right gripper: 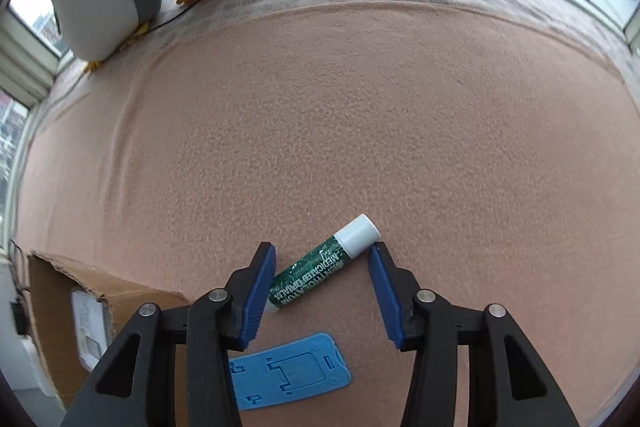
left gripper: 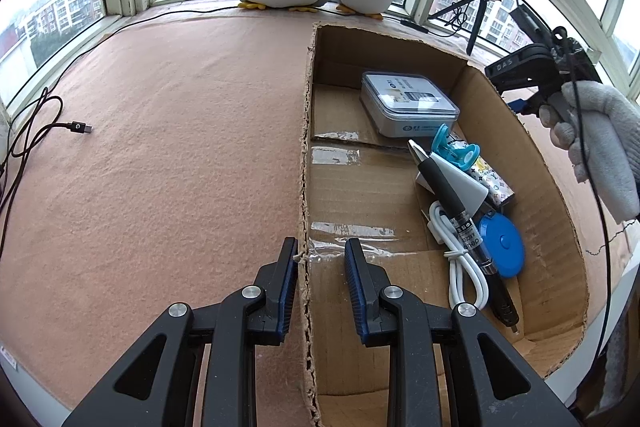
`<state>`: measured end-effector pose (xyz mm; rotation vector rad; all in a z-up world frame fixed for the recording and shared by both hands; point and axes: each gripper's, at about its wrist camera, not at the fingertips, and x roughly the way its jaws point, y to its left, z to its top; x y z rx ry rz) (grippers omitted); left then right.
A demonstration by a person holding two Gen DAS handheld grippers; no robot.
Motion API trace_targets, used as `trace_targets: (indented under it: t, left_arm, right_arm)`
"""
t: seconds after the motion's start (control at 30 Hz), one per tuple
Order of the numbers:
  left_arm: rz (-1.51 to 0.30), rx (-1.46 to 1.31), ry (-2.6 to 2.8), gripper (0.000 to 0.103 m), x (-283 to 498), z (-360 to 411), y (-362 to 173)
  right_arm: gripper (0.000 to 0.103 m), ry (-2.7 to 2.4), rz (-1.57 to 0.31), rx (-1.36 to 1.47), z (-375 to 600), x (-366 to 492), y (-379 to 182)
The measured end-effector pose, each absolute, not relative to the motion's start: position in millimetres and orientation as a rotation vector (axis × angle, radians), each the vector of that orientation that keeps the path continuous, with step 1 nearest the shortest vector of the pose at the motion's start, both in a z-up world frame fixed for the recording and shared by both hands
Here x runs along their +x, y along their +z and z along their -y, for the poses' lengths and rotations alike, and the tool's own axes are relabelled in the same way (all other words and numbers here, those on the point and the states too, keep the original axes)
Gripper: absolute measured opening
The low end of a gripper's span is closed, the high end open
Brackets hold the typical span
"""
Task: Organize rigid objects
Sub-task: 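Move the right tool to the glue stick and grasp it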
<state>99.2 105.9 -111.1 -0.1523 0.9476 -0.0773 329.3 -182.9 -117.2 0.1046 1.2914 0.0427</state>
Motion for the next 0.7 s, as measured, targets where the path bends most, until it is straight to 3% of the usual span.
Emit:
trace_targets:
  t: [0.1, 0.27, 0.43, 0.7]
  left_arm:
    - [-0.947, -0.156, -0.082, 0.026, 98.9, -107.1, -111.9]
    - [-0.946, -0.157, -0.083, 0.026, 98.5, -107.7, -112.1]
    - [-0.945, -0.155, -0.081, 0.026, 98.0, -107.5, -112.0]
    - [-0.946, -0.149, -0.074, 0.026, 97.7, -105.7, -112.0]
  right_arm:
    - [0.041, 0.047, -1.286, 0.039, 175.2, 330.8, -118.1]
    - [0.023, 0.09, -1.279, -0.023, 169.1, 329.1, -118.3]
    - [0.014, 0.118, -1.267, -0.032, 169.8, 325.1, -118.3]
    - [0.014, 0.161, -1.225, 0.108, 191.4, 310.7, -118.0]
